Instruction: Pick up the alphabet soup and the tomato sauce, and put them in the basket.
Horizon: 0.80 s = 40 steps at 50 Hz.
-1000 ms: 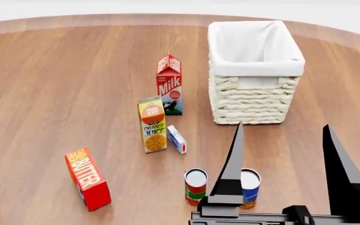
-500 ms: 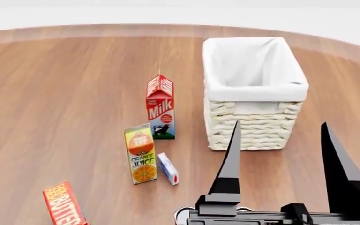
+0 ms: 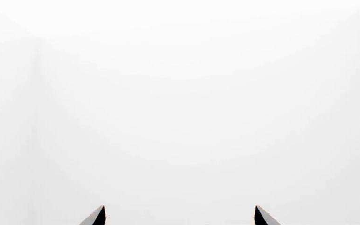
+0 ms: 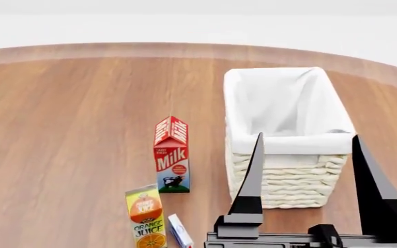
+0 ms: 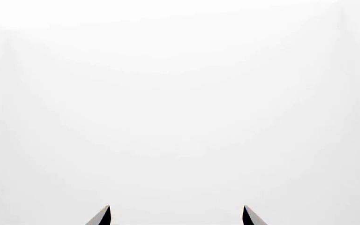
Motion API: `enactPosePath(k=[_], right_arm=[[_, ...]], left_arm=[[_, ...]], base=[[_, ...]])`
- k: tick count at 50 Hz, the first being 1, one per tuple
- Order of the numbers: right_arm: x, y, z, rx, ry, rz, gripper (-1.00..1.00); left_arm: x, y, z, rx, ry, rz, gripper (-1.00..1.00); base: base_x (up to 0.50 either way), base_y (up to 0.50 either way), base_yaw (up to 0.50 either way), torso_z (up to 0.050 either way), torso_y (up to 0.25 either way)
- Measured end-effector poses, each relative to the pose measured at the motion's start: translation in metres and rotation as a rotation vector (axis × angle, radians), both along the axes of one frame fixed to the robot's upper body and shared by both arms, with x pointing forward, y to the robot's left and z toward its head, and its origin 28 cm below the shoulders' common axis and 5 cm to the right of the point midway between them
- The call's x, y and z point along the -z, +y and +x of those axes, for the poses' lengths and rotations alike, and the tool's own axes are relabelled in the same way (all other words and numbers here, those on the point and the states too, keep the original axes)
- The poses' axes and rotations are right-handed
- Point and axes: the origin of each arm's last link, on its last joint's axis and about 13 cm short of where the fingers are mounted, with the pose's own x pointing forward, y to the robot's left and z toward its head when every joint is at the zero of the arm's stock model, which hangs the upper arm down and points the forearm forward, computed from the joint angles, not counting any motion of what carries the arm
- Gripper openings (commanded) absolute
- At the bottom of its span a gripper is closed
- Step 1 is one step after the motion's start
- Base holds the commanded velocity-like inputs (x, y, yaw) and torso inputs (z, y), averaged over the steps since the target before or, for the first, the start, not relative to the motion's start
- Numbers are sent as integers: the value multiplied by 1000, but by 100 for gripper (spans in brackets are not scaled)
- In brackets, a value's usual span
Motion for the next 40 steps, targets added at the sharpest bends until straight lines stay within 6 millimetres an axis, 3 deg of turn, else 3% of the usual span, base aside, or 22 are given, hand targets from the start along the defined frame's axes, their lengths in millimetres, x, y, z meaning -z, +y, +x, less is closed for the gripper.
enactPosePath(k=[40], right_arm=[[2,1,0,-2,3,0,100]], left_arm=[[0,0,0,-1,-2,2,100]], base=[[382,0,0,0,1]])
